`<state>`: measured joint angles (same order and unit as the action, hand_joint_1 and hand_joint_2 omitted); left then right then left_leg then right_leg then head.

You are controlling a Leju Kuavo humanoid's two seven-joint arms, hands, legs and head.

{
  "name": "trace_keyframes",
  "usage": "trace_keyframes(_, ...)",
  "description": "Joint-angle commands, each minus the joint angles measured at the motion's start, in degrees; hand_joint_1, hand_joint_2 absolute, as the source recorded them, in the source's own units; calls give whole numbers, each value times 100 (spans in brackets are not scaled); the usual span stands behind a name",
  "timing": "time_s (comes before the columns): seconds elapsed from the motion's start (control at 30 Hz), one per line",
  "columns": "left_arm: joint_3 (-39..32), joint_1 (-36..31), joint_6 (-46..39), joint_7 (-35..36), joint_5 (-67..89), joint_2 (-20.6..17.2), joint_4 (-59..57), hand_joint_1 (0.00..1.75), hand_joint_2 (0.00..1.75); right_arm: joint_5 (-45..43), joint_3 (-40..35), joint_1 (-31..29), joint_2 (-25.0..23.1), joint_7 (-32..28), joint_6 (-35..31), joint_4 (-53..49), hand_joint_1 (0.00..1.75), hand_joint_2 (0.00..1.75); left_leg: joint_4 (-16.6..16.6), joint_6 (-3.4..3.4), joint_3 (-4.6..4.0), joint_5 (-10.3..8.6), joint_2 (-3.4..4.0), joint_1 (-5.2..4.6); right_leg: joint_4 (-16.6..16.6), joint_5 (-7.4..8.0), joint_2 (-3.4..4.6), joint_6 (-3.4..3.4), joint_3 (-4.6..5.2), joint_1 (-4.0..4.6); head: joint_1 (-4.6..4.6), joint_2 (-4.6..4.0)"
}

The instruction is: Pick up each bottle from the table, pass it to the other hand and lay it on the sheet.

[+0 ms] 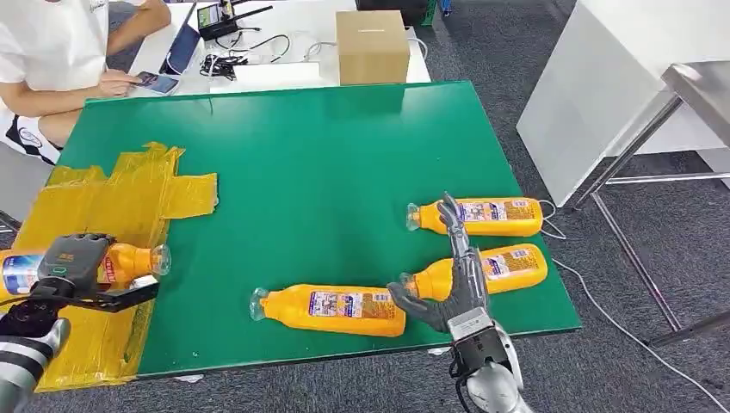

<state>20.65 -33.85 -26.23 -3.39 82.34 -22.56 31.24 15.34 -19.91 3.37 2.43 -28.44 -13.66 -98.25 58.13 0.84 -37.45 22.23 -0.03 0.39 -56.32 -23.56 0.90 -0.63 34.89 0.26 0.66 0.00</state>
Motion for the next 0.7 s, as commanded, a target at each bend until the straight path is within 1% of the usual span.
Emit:
trace_keyframes(0.03,-44,-266,278,-294,-337,391,-1214,175,175,-58,-37,-201,-2,67,182,526,0,175,-13,-3,44,9,-18,-5,8,-18,-19,-12,-47,-5,0,0)
trace_keyframes(0.07,-42,-232,284,-263,-329,396,-1228,175,175,-59,-64,-225,-5,72,206,572,0,175,-11,-6,32,8,-14,-2,9,-15,-13,-17,-38,-2,0,0)
trace_keyframes(0.1,-95,-205,330,-286,-387,417,-1259,175,175,-59,-88,-247,-16,76,218,619,0,175,-16,-10,49,14,-12,-5,12,-18,-13,-18,-54,-4,0,0)
trace_keyframes(0.13,-159,-166,301,-310,-458,436,-1259,175,175,-58,-109,-257,-20,83,231,653,0,175,-13,-10,34,11,-11,-4,9,-13,-9,-17,-40,-2,0,0)
trace_keyframes(0.27,-194,-141,265,-324,-496,444,-1256,175,175,-54,-126,-260,-13,87,244,675,0,175,-18,-15,66,17,-10,-6,12,-17,-7,-18,-70,-1,0,0)
trace_keyframes(0.33,-377,-77,92,-465,-695,480,-1216,175,175,-47,-160,-269,1,104,263,708,0,175,-21,-18,90,22,-8,-7,16,-21,-9,-19,-92,-2,0,0)
trace_keyframes(0.37,-553,-23,-73,-624,-895,529,-1180,175,175,-46,-177,-268,6,108,257,733,0,175,-18,-17,83,19,-9,-6,13,-18,-7,-17,-86,-1,0,0)
trace_keyframes(0.43,-827,53,-289,-934,-1236,624,-1085,175,175,-53,-197,-262,10,117,256,761,0,175,-27,-18,110,23,-5,-8,21,-23,-7,-19,-113,-2,0,0)
trace_keyframes(0.47,-974,84,-381,-1147,-1438,693,-1033,175,175,-54,-210,-248,9,119,247,769,0,175,-20,-17,92,17,-12,-7,13,-21,-10,-14,-98,-2,0,0)
trace_keyframes(0.53,-1035,92,-387,-1247,-1536,753,-995,175,175,-59,-223,-237,5,124,245,778,0,175,-23,-17,101,18,-15,-7,18,-23,-17,-17,-109,-2,0,0)
trace_keyframes(0.63,-1133,115,-313,-1521,-1747,844,-883,175,175,-69,-247,-257,-3,138,245,801,0,175,-16,-15,83,15,-32,-6,10,-25,-30,-14,-92,-4,0,0)
trace_keyframes(0.7,-1152,137,-178,-1672,-1854,916,-845,175,175,-76,-267,-298,-19,146,259,830,0,175,-19,-16,97,17,-42,-6,15,-28,-40,-16,-109,-3,0,0)
